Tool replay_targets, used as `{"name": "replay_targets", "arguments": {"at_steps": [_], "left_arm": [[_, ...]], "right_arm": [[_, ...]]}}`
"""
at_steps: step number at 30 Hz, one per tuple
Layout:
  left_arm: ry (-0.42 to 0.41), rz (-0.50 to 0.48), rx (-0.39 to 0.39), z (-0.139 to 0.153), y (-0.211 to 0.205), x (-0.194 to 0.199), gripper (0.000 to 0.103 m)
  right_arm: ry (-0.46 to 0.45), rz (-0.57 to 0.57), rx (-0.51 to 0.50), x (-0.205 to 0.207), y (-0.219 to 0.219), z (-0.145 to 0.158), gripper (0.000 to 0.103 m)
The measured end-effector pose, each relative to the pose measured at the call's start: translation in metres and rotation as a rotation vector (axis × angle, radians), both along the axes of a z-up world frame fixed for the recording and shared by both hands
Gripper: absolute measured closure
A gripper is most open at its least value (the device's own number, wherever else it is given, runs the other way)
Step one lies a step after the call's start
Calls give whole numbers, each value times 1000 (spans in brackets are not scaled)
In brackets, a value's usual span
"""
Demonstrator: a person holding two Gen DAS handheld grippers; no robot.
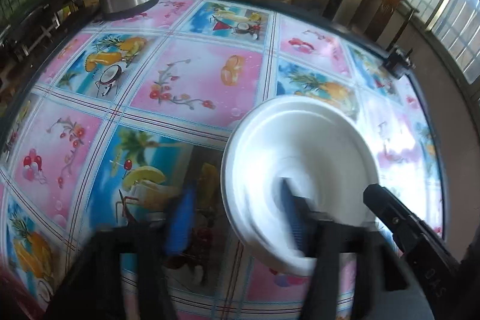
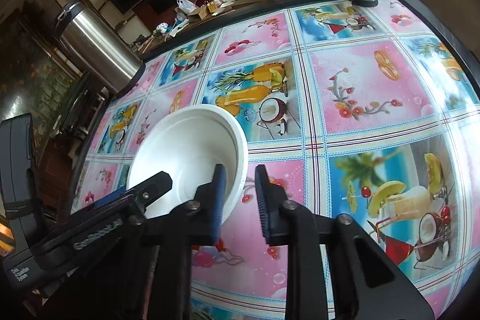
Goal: Organize plates and bowls
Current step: 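Close the right tool on the small white bowl rim and lift it, then carry the small white bowl with the right tool onto the stack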
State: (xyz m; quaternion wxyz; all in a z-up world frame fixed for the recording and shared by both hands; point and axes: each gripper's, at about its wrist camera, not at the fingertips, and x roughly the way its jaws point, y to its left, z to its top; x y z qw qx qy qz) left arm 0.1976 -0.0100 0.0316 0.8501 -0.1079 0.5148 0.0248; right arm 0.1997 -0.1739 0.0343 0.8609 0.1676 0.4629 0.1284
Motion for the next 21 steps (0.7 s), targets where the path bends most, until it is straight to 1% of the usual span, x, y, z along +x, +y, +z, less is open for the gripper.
{"name": "replay_targets", "arguments": {"at_steps": [1, 2, 4, 10, 17, 21], "left_arm": [[17, -10, -19, -3, 1, 1, 86], [34, -18, -36, -7, 0, 2, 86], [20, -17, -17, -6, -1, -1, 87], [7, -32, -16, 6, -4, -17, 88], [-13, -51, 2, 26, -5, -61, 88], [-25, -61, 28, 32, -3, -87, 87]], "right_arm": [[-3, 2, 1, 0, 0, -1, 87], [-9, 3, 1, -1, 0, 0, 87], [-16, 6, -7, -4, 0, 1, 87], [-20, 8, -15, -23, -2, 8, 88], [-51, 23, -30, -68, 2, 30, 88], [-49, 32, -13, -94, 4, 33, 88]]}}
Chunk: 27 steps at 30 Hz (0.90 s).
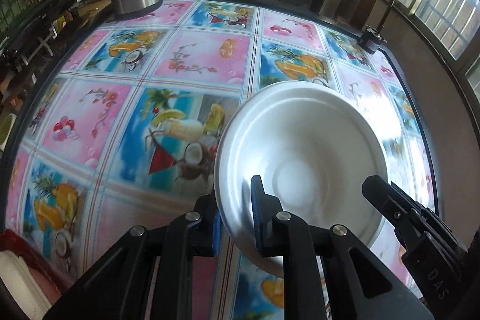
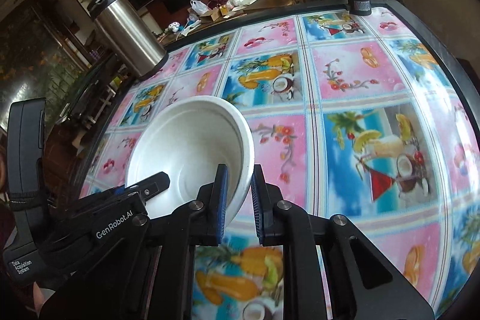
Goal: Organize plates and bowls
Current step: 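Carry the small white bowl with the right tool onto the stack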
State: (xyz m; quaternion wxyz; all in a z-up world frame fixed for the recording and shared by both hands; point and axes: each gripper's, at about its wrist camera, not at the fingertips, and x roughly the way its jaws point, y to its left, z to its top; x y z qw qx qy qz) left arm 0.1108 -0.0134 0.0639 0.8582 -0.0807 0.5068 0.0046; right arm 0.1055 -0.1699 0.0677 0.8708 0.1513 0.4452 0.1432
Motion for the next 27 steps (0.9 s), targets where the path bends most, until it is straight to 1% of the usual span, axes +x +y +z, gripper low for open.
{"name": "replay_targets", "arguments": {"at_steps": [9, 18, 27], "left_arm": [[-23, -8, 27, 5, 9, -47, 87], [-71, -10, 58, 17, 17, -88, 87], [-114, 27, 69, 29, 43, -122, 87]], "right_arm": [[-9, 4, 12, -58, 9, 5, 88], [-31, 23, 12, -97, 22, 14, 88], [-64, 78, 12, -126, 49, 30, 88]]}}
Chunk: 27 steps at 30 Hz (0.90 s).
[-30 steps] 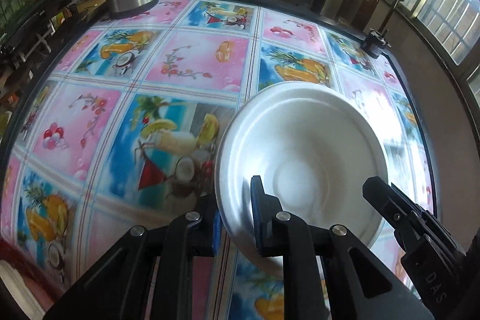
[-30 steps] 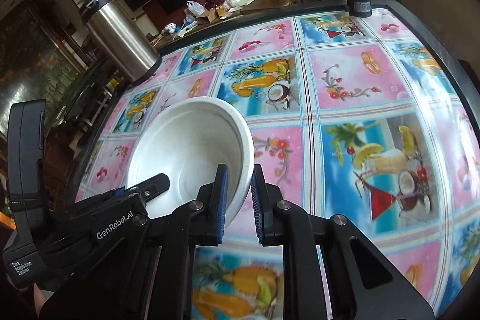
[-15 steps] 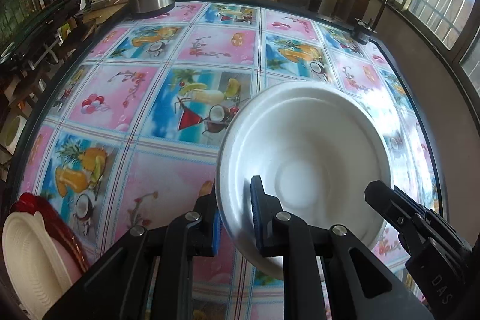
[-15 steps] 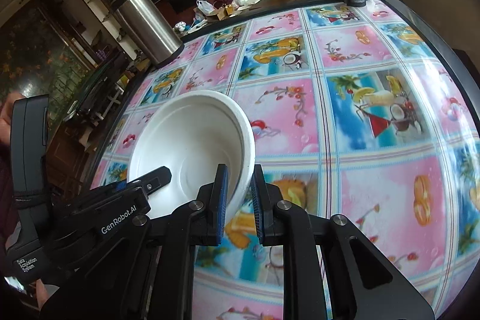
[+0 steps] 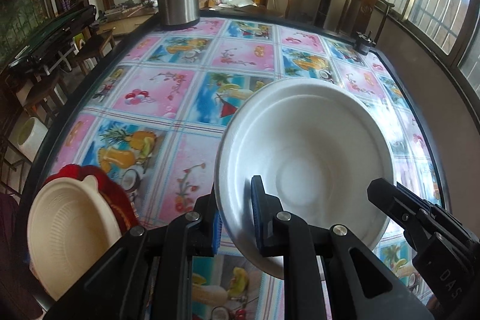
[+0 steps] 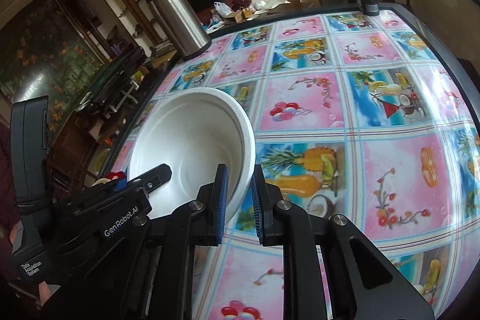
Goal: Organize plates and bowls
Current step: 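Carry the small white bowl with the right tool onto the stack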
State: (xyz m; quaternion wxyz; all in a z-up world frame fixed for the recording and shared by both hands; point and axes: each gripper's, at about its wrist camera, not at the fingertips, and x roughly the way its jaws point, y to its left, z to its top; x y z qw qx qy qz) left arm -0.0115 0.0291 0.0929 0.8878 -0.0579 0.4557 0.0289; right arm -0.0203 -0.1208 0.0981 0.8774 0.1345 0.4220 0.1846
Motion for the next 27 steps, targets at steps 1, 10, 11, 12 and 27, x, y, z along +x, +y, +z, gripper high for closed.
{"name": "replay_targets", "arguments": {"at_steps": [1, 10, 11, 12, 27], "left_arm": [[-2, 4, 3, 0, 3, -3, 87], [-18, 52, -2, 5, 35, -28, 87], [-23, 59, -2, 6, 39, -32, 87], [-27, 63, -2, 8, 42, -34, 87], [-55, 159, 10, 19, 103, -70, 87]], "right_arm": [[-3, 5, -3, -2, 3, 1, 88], [-19, 68, -9, -19, 36, 8, 88], [-21, 74, -10, -20, 38, 8, 88], [-23, 84, -13, -22, 43, 10, 88], [-55, 201, -33, -45, 110, 24, 88]]}}
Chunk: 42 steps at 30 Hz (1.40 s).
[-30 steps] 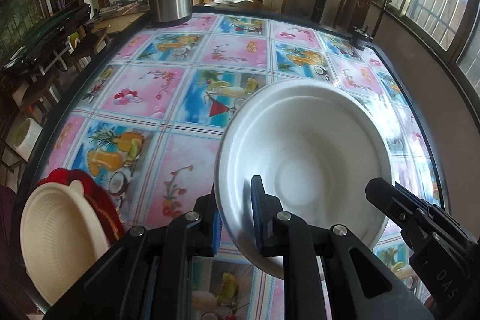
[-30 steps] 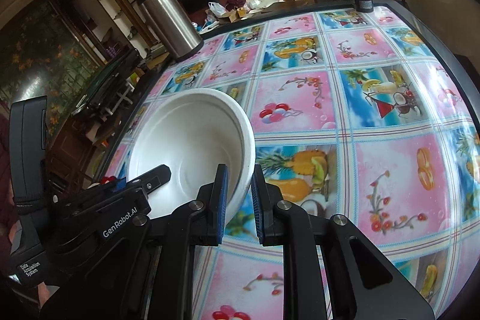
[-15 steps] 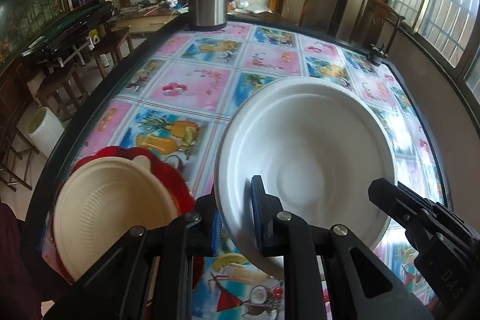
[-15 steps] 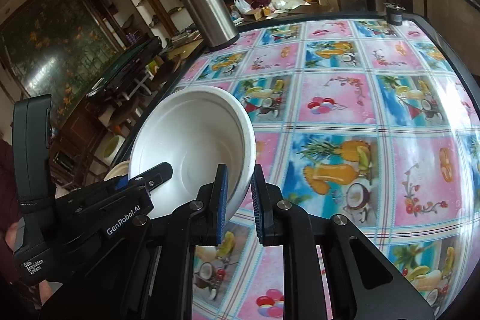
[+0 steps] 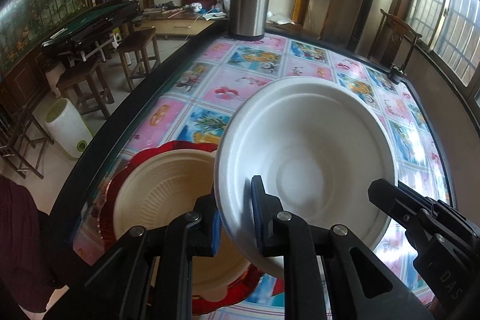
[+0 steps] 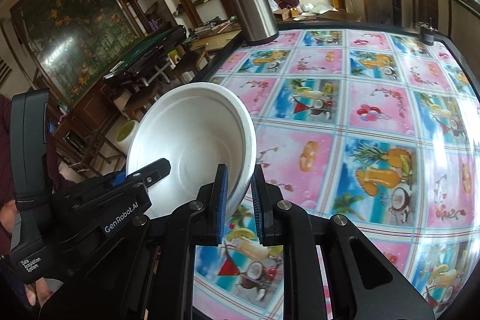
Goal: Organize plates and bowls
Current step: 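Carry the small white bowl with the right tool onto the stack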
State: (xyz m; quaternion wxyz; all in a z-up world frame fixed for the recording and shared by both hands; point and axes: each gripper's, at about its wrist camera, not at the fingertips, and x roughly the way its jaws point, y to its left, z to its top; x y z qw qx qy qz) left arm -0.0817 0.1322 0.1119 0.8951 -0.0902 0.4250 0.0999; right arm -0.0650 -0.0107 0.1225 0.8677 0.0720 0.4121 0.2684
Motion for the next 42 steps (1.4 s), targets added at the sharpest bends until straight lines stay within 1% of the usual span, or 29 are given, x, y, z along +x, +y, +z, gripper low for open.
{"name": "replay_targets", "arguments": {"at_steps": [14, 17, 21, 25, 34, 37, 42], "left_arm": [[7, 83, 4, -7, 50, -27, 87], [22, 104, -7, -11, 63, -30, 87], [50, 112, -13, -22, 70, -30, 87], [70, 104, -28, -30, 74, -32, 86], [85, 96, 8, -40, 69, -35, 86], [77, 99, 35, -41, 67, -36, 86], [70, 97, 55, -41, 65, -36, 86]], "right_arm": [[15, 104, -45, -9, 64, -9, 88], [27, 131, -48, -10, 77, -13, 88], [33, 145, -86, -13, 90, -20, 87], [53, 154, -95, -14, 91, -26, 87], [78, 153, -127, -15, 92, -38, 87], [86, 154, -134, -14, 92, -42, 87], [88, 155, -148, -14, 94, -44, 87]]}}
